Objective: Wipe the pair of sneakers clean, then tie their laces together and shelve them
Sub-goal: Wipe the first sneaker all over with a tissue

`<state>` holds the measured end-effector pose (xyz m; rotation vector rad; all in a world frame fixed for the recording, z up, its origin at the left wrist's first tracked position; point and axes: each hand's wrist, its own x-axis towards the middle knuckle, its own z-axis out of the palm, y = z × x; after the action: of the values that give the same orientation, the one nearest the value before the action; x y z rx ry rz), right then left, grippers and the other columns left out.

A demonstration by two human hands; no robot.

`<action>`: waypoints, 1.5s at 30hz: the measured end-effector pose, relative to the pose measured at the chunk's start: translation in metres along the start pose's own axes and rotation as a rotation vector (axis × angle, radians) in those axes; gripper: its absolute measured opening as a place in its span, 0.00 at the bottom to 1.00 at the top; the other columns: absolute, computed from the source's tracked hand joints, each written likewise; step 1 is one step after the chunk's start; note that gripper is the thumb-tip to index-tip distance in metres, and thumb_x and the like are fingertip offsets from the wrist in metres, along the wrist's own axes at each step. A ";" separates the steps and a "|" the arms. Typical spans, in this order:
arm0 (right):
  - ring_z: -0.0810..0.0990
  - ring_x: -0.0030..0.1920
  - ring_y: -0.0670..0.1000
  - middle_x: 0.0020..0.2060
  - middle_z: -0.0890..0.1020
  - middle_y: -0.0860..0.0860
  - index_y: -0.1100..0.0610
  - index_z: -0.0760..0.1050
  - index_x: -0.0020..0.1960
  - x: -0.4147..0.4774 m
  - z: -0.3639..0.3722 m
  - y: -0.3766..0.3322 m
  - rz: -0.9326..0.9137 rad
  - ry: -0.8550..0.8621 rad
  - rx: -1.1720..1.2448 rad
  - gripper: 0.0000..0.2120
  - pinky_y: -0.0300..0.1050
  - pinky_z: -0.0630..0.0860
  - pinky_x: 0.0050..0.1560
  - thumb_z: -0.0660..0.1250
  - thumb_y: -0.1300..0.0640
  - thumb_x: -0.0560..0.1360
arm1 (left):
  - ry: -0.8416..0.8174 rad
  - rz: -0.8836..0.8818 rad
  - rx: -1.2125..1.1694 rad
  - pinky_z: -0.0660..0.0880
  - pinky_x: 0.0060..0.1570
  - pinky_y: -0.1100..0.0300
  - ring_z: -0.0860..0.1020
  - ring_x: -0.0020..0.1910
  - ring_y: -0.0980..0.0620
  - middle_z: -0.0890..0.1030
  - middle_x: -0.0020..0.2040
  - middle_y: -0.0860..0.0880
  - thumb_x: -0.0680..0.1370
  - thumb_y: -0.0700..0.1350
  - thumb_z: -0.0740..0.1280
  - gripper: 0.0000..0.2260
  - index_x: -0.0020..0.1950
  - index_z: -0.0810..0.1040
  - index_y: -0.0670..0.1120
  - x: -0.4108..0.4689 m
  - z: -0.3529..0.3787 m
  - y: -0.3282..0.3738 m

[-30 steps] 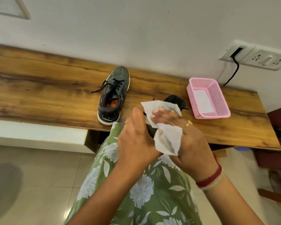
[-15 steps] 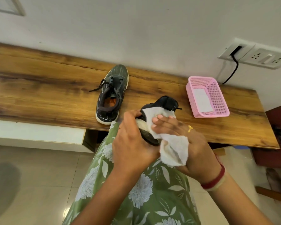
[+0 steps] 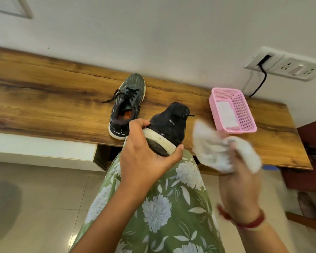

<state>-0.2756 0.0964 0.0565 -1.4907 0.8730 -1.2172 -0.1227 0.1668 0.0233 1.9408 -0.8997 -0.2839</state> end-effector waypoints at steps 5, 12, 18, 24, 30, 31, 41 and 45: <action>0.79 0.59 0.55 0.59 0.79 0.59 0.62 0.69 0.68 0.015 -0.023 0.001 0.698 0.410 0.988 0.39 0.49 0.77 0.56 0.73 0.67 0.57 | -0.019 0.006 0.003 0.77 0.39 0.55 0.78 0.45 0.52 0.76 0.49 0.52 0.59 0.68 0.70 0.36 0.58 0.61 0.53 -0.008 0.001 -0.002; 0.79 0.59 0.55 0.58 0.80 0.59 0.63 0.70 0.65 0.000 0.031 -0.015 0.691 0.274 0.779 0.20 0.50 0.74 0.59 0.61 0.58 0.75 | -0.002 0.008 -0.018 0.73 0.41 0.60 0.77 0.48 0.54 0.74 0.52 0.54 0.59 0.71 0.70 0.38 0.60 0.61 0.53 -0.009 0.002 -0.001; 0.79 0.57 0.51 0.55 0.82 0.52 0.55 0.78 0.58 0.001 0.065 -0.012 0.421 0.128 0.277 0.14 0.49 0.75 0.59 0.62 0.54 0.75 | -0.230 0.026 -0.114 0.69 0.57 0.62 0.70 0.64 0.58 0.67 0.69 0.53 0.65 0.77 0.56 0.46 0.76 0.48 0.56 -0.010 -0.014 -0.005; 0.81 0.53 0.49 0.48 0.84 0.49 0.47 0.81 0.46 0.021 0.066 -0.008 0.249 -0.183 0.011 0.12 0.46 0.76 0.55 0.59 0.57 0.79 | -0.192 0.022 -0.068 0.68 0.38 0.63 0.73 0.44 0.61 0.74 0.47 0.54 0.74 0.67 0.53 0.21 0.57 0.71 0.55 0.004 -0.008 -0.019; 0.81 0.52 0.49 0.46 0.84 0.48 0.46 0.83 0.43 0.019 0.068 -0.001 0.324 -0.147 0.216 0.15 0.44 0.77 0.53 0.60 0.58 0.77 | -0.151 -0.001 0.049 0.63 0.39 0.57 0.70 0.43 0.51 0.69 0.38 0.53 0.72 0.72 0.53 0.22 0.34 0.71 0.57 0.028 -0.011 -0.019; 0.81 0.52 0.49 0.45 0.84 0.48 0.47 0.83 0.43 0.019 0.069 -0.001 0.350 -0.118 0.273 0.13 0.44 0.77 0.53 0.61 0.57 0.76 | -0.147 -0.027 -0.009 0.62 0.38 0.57 0.69 0.40 0.51 0.67 0.36 0.53 0.74 0.71 0.54 0.23 0.30 0.67 0.55 0.031 -0.011 -0.016; 0.79 0.53 0.45 0.48 0.82 0.47 0.54 0.79 0.53 0.016 0.049 0.010 0.093 0.100 0.046 0.09 0.40 0.75 0.52 0.63 0.57 0.76 | -0.311 -0.225 -0.497 0.63 0.33 0.57 0.65 0.27 0.50 0.65 0.26 0.42 0.77 0.62 0.59 0.28 0.27 0.66 0.42 0.051 0.017 0.001; 0.77 0.47 0.51 0.46 0.80 0.56 0.64 0.75 0.58 0.000 0.046 0.026 -0.246 -0.095 -0.585 0.18 0.53 0.77 0.47 0.57 0.60 0.72 | -0.317 -0.304 -0.467 0.60 0.32 0.55 0.64 0.27 0.49 0.66 0.26 0.45 0.72 0.64 0.59 0.25 0.27 0.67 0.44 0.055 0.033 0.010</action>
<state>-0.2296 0.1010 0.0309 -2.1578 1.0588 -1.1000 -0.1059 0.1040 0.0236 1.6075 -0.6548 -0.9180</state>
